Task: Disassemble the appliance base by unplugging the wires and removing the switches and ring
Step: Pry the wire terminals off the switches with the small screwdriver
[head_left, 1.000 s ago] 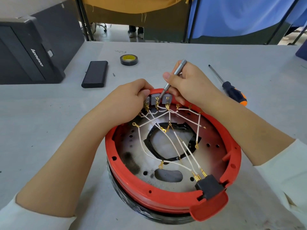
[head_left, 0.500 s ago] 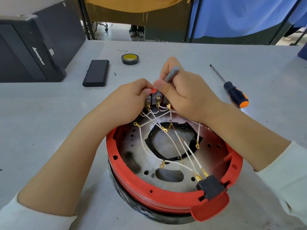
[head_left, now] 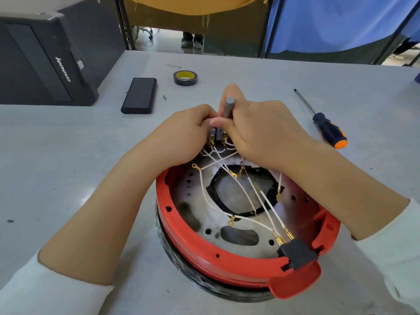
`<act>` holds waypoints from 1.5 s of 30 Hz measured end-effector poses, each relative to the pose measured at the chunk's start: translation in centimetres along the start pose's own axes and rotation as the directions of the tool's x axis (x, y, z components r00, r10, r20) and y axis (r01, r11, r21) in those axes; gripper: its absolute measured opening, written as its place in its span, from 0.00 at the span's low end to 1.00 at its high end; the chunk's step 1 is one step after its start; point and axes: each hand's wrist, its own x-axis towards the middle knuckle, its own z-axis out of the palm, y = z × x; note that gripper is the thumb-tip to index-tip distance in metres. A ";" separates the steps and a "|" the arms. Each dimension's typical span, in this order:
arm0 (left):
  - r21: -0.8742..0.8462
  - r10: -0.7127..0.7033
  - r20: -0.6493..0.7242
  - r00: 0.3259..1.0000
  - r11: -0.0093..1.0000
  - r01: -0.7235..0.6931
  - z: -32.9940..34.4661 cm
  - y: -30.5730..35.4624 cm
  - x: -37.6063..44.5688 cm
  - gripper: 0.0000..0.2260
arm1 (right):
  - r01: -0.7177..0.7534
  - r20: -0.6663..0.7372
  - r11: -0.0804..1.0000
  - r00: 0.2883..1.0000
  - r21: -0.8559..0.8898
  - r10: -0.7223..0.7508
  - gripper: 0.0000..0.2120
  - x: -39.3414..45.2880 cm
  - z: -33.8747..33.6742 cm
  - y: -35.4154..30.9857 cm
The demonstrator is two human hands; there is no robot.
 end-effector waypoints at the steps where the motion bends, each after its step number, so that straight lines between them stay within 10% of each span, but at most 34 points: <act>1: 0.001 -0.001 -0.004 1.000 1.000 0.001 0.0 0.0 0.0 0.14 | -0.011 -0.006 1.000 1.000 0.006 0.011 0.16 0.1 0.0 0.1; 13: -0.003 -0.014 -0.010 1.000 1.000 0.014 0.0 0.0 0.0 0.11 | 0.088 -0.016 0.996 0.996 -0.015 -0.089 0.17 0.3 0.4 0.2; 34: -0.001 0.009 -0.017 1.000 1.000 -0.009 0.3 -0.1 0.3 0.10 | -0.280 0.118 0.874 0.960 0.398 0.254 0.13 1.9 1.4 0.8; 45: 0.008 0.002 0.002 1.000 1.000 -0.002 0.1 -0.1 0.1 0.11 | -0.103 0.043 0.961 0.995 0.256 0.095 0.17 0.6 1.0 0.8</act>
